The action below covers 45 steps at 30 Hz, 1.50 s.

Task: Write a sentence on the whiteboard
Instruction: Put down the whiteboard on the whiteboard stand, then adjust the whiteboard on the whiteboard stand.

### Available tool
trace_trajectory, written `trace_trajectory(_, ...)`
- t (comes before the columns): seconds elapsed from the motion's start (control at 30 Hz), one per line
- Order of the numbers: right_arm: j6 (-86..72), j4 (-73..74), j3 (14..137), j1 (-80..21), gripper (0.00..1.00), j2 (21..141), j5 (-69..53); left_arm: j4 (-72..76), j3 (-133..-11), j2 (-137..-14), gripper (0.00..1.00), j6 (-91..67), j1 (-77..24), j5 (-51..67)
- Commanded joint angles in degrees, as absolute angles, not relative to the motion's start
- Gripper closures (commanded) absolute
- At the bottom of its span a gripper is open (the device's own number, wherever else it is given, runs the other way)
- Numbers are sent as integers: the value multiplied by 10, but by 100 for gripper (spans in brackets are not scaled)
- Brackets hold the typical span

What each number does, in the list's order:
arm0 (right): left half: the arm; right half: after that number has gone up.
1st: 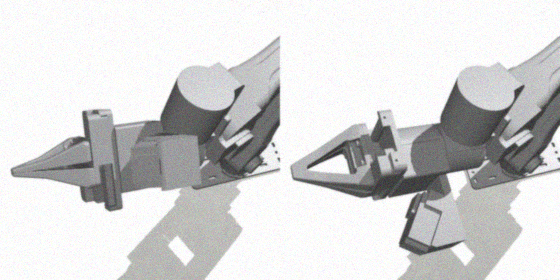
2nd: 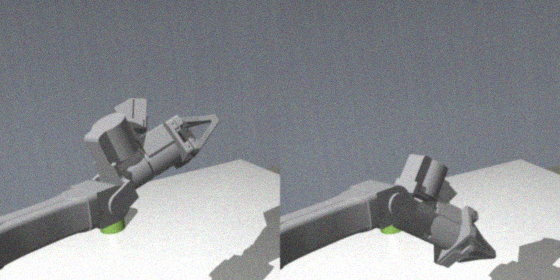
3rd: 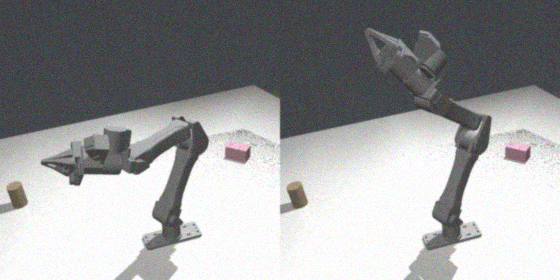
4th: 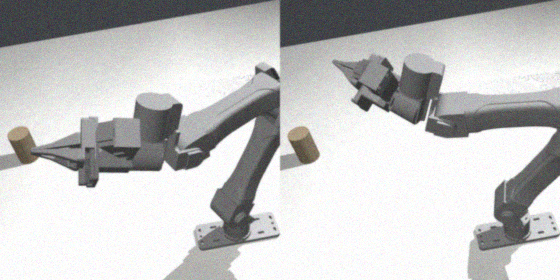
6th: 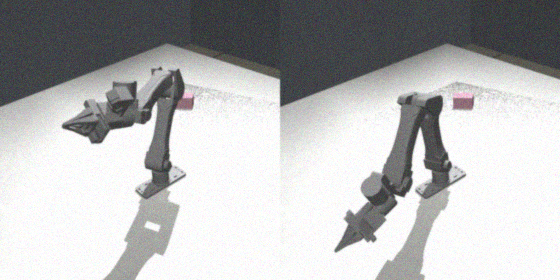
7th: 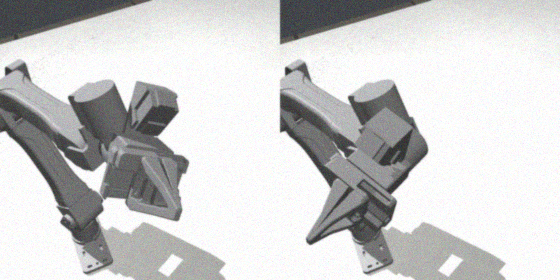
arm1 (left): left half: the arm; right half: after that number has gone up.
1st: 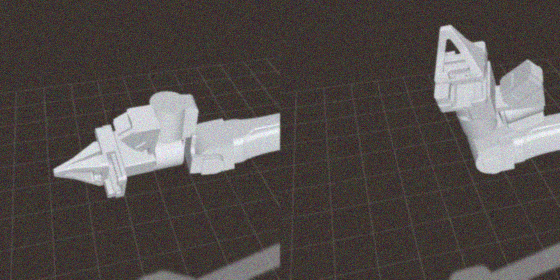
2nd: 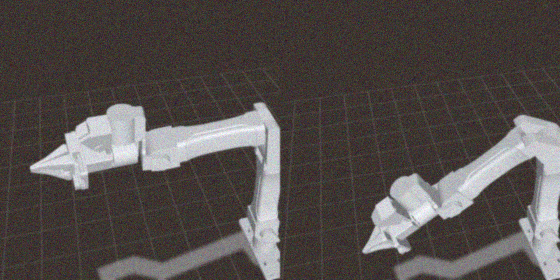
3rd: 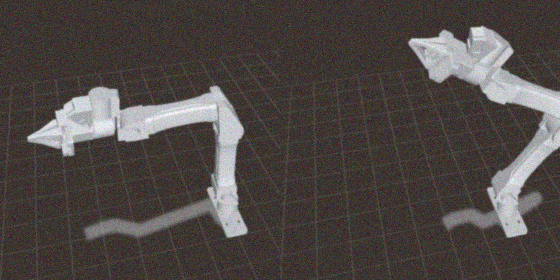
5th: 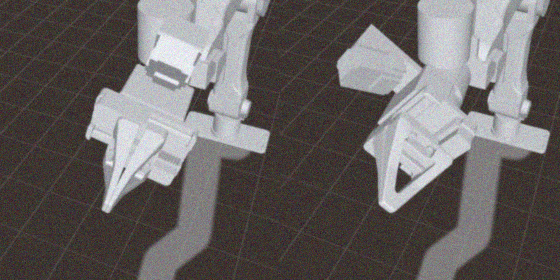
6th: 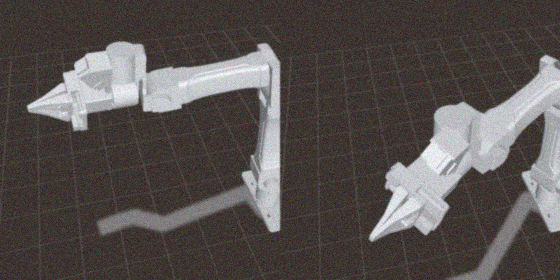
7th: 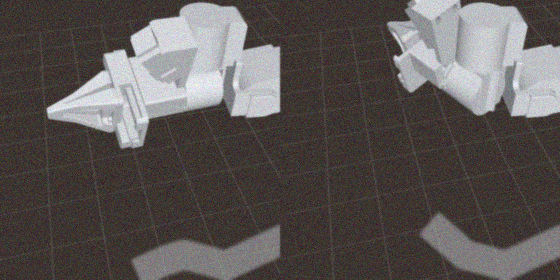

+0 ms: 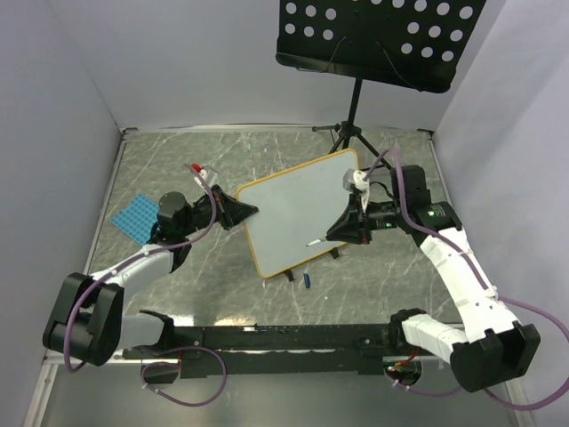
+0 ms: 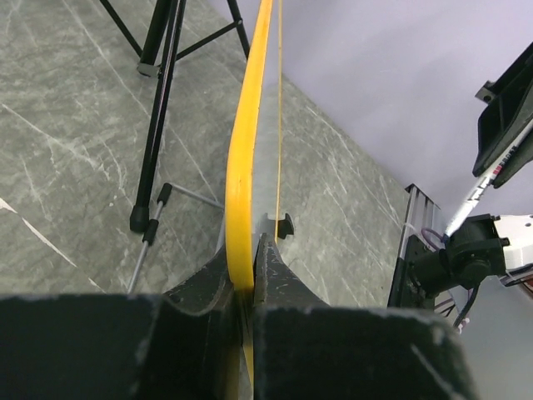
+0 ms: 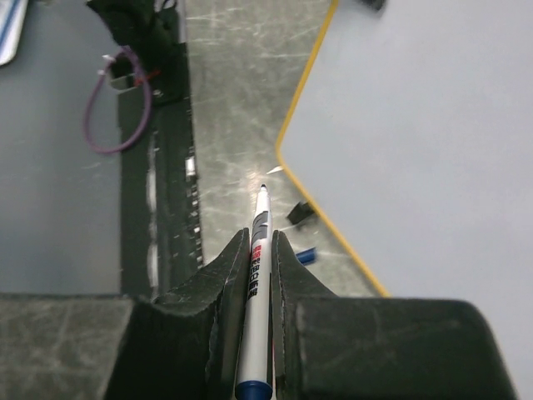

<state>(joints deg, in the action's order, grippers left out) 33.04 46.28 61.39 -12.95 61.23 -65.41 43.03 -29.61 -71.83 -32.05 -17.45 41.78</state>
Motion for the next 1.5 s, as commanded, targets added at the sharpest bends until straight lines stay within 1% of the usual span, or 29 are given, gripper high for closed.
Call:
trace_trajectory(0.0,248,308,627,-178,100,626,-571,382,-301,-722,99,-190,-161,346)
trace_trajectory(0.03,244,300,639,-191,100,631,-543,384,-301,-722,99,-198,-161,341)
trace_trajectory(0.2,205,237,647,-242,100,646,-487,398,-305,-725,99,-209,-160,337)
trace_trajectory(0.37,192,172,609,-277,100,628,-421,405,-302,-712,99,-233,-160,337)
trace_trajectory(0.57,195,141,599,-333,100,617,-346,447,-269,-701,99,-271,-160,312)
trace_trajectory(0.7,199,106,587,-369,100,618,-286,478,-229,-688,99,-288,-160,275)
trace_trajectory(0.93,203,93,571,-387,100,612,-270,496,-187,-631,99,-274,-163,208)
trace_trajectory(1.13,202,87,569,-389,100,613,-252,456,-173,-576,99,-254,-179,150)
trace_trajectory(1.23,201,85,569,-390,100,613,-250,445,-170,-564,99,-255,-183,153)
trace_trajectory(1.47,203,91,565,-390,100,612,-253,460,-183,-597,99,-258,-188,225)
